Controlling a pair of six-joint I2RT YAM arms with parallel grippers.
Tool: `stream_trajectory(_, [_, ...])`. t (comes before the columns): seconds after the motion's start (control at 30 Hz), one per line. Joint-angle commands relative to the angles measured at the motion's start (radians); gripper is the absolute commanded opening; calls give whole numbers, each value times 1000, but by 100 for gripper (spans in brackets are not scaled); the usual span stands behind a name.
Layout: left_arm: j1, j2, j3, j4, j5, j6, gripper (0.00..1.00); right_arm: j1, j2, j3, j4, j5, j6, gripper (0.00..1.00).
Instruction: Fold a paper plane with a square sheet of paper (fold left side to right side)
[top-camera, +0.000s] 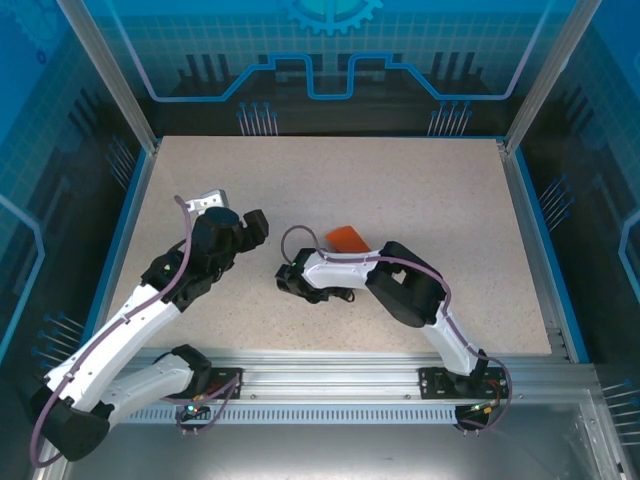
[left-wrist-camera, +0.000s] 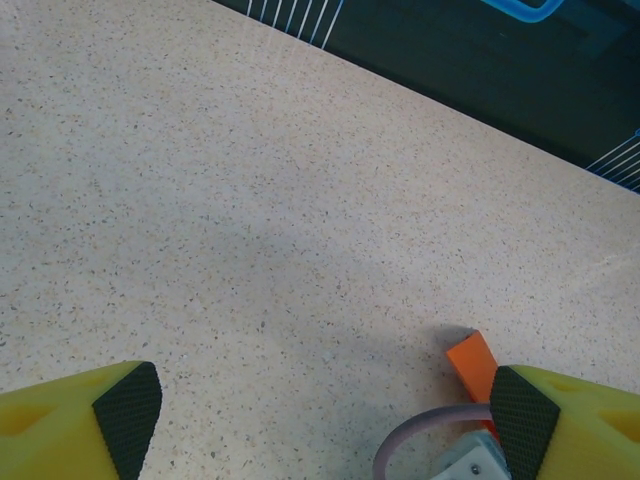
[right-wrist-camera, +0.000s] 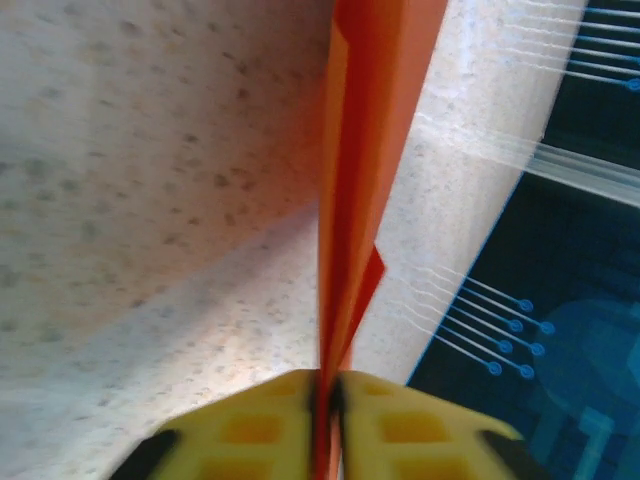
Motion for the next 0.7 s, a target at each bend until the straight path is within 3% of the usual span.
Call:
stream_trajectory(0.0, [9,11,-13,7,-9,-10,90,31,-22,-13,56,-92,-40,26])
stream_trajectory(0.2, [8,65,-10,30,77,-6,91,41,-161,-82,124,-258,-65,50])
stream_trajectory(0.43, [9,157,-8,90,225,-16,91,28,-496,-252,273,-509,-105,79])
stream_trajectory(0.57, [9,271,-6,182,403,-35,91,-84,-684,-350,361,-676,-111,83])
stream_trajectory(0.67, [6,385,7,273,553,-55,90,-231,-830,-445,473,-858,-118,85])
